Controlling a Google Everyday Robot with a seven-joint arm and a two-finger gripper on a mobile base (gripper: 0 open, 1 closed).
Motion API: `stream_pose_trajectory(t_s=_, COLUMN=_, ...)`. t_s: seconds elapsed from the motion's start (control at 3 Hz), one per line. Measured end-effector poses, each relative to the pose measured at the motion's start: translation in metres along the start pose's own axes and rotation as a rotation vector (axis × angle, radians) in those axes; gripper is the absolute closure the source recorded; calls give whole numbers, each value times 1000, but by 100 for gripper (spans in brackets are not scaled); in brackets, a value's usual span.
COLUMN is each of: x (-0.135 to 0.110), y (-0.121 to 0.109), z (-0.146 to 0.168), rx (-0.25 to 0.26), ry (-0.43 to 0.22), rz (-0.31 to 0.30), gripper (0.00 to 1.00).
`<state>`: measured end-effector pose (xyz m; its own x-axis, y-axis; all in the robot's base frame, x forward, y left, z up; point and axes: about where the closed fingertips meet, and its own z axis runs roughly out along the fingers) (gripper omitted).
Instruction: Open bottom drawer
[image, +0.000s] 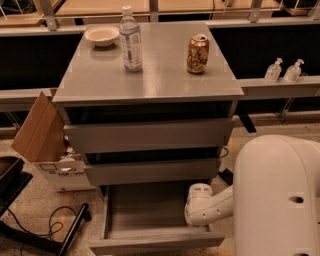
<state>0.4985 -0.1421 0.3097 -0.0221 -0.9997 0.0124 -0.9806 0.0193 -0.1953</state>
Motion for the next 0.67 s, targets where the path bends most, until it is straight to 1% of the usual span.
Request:
stream_pose_trajectory(t_s=0.33, x=1, y=-18, z=17, rx=35, ry=-2, rz=2, gripper=100)
stream_pose_trajectory(t_s=0.67, x=-6, y=-32, z=52, rx=46, ry=114, rz=24, gripper=100)
